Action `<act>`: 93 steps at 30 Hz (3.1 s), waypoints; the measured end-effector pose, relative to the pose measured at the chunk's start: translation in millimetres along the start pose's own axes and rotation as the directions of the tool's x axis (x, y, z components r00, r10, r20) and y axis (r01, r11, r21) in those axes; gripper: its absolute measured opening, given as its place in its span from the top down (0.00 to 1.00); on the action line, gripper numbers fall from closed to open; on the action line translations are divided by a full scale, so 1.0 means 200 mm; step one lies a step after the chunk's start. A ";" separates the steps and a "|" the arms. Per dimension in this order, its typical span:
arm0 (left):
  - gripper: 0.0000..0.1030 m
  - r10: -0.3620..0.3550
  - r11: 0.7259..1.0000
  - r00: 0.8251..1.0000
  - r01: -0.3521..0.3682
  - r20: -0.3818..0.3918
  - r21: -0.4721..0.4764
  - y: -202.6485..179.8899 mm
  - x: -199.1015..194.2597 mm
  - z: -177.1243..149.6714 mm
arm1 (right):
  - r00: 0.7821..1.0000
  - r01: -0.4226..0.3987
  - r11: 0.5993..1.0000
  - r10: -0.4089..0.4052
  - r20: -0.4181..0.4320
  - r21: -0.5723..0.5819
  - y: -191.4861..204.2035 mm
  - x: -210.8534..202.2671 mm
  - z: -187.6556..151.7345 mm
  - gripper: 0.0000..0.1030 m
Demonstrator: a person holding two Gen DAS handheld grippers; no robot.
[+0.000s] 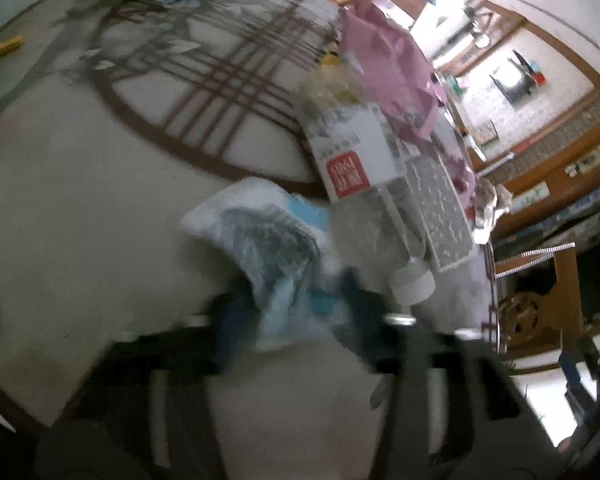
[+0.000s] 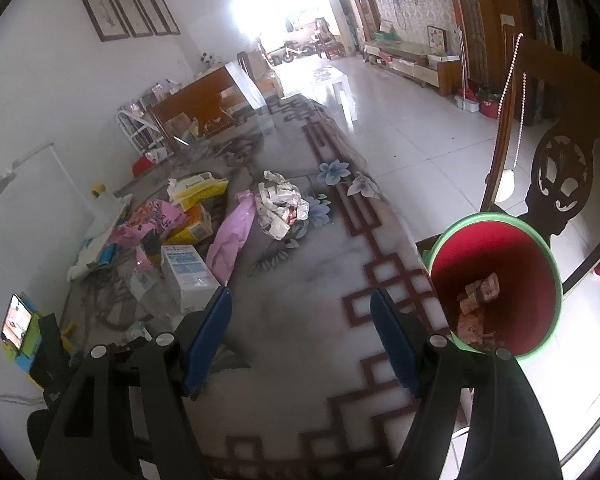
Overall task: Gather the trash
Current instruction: 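Grasp the blue-and-white wrapper with the left tool, then grasp the clear plastic water bottle with the right tool, then carry the wrapper in the left tool and bottle in the right tool to the red bin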
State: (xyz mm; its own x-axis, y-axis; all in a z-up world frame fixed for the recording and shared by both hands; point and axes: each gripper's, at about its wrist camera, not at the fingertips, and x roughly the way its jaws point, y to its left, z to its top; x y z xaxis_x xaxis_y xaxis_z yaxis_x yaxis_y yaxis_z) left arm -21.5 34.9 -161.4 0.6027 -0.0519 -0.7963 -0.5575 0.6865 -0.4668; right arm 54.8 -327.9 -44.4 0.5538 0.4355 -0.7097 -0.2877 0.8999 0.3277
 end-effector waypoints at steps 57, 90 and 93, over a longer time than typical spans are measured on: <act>0.75 -0.107 0.984 0.993 0.112 0.043 -0.139 0.27 -0.26 -0.12 | 0.904 -0.181 0.901 -0.005 -0.427 -0.394 0.91 0.71 -0.32 0.43; 0.75 -0.068 0.997 0.989 0.073 0.133 -0.030 0.19 -0.33 -0.10 | 0.911 -0.283 0.928 0.181 -0.370 -0.243 0.77 0.50 -0.28 0.46; 0.75 -0.066 0.998 0.985 0.064 0.161 0.019 0.15 -0.36 -0.10 | 0.918 -0.280 0.934 0.193 -0.347 -0.221 0.73 0.44 -0.26 0.46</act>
State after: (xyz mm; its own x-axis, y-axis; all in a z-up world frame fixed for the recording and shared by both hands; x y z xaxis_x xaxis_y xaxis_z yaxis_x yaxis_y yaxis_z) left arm -92.6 44.0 -125.3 0.7222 0.0202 -0.6914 -0.5070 0.6953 -0.5094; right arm 20.6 -159.1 -92.5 0.1815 0.5659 -0.8043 -0.5965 0.7136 0.3674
